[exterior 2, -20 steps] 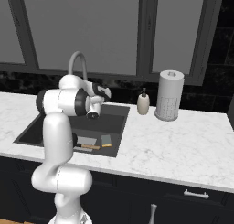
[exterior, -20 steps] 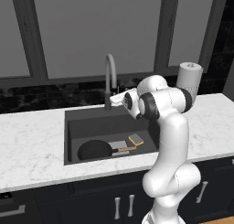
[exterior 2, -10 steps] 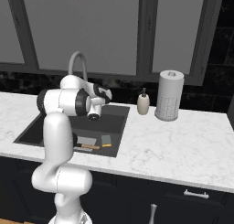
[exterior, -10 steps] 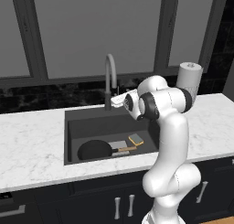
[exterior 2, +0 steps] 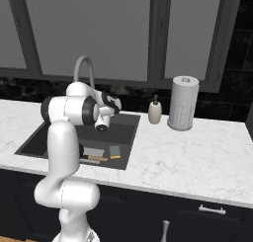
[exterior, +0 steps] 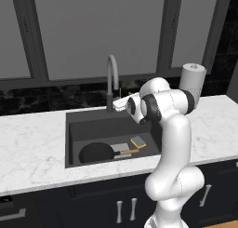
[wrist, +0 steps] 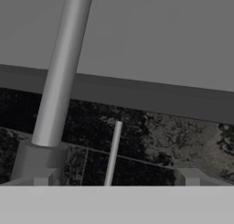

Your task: Pick the pan and sponge and place them into the sink. Then turn on the water.

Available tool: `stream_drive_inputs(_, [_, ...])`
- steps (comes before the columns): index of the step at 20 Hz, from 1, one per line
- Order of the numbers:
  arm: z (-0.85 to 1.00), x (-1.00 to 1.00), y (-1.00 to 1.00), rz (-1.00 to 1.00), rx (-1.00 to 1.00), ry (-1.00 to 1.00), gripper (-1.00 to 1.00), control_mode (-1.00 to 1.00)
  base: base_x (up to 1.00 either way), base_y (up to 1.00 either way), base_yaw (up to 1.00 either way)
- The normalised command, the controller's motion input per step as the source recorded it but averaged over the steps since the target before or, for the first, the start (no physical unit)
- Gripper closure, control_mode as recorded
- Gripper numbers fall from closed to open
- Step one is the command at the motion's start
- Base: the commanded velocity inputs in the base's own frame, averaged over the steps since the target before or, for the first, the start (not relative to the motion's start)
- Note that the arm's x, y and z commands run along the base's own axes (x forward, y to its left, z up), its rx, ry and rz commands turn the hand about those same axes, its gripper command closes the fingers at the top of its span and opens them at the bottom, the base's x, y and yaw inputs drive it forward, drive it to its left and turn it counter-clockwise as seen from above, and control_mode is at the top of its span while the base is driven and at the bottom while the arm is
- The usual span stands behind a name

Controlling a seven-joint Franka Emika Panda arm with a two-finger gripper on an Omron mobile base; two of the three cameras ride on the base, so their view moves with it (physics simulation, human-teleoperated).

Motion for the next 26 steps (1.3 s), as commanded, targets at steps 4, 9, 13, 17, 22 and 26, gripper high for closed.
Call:
stream_drive_inputs(4, [-0.03, 0.00, -0.01, 0.00, 0.00, 0.00, -1.00, -1.00, 0.00, 0.00, 0.00])
stream_drive_inputs(9, [0.00, 0.00, -0.02, -0.01, 0.00, 0.00, -1.00, -1.00, 0.00, 0.00, 0.00])
stream_drive_inputs(13, [-0.02, 0.00, 0.00, -0.05, 0.02, 0.01, -1.00, -1.00, 0.00, 0.00, 0.00])
stream_drive_inputs(17, [-0.22, 0.00, -0.04, -0.10, 0.13, 0.03, -1.00, -1.00, 0.00, 0.00, 0.00])
stream_drive_inputs(22, [0.00, 0.00, 0.10, -0.09, 0.05, 0.00, -1.00, -1.00, 0.00, 0.00, 0.00])
stream_drive_inputs(26, [0.00, 0.01, 0.37, -0.06, 0.00, 0.01, -1.00, -1.00, 0.00, 0.00, 0.00])
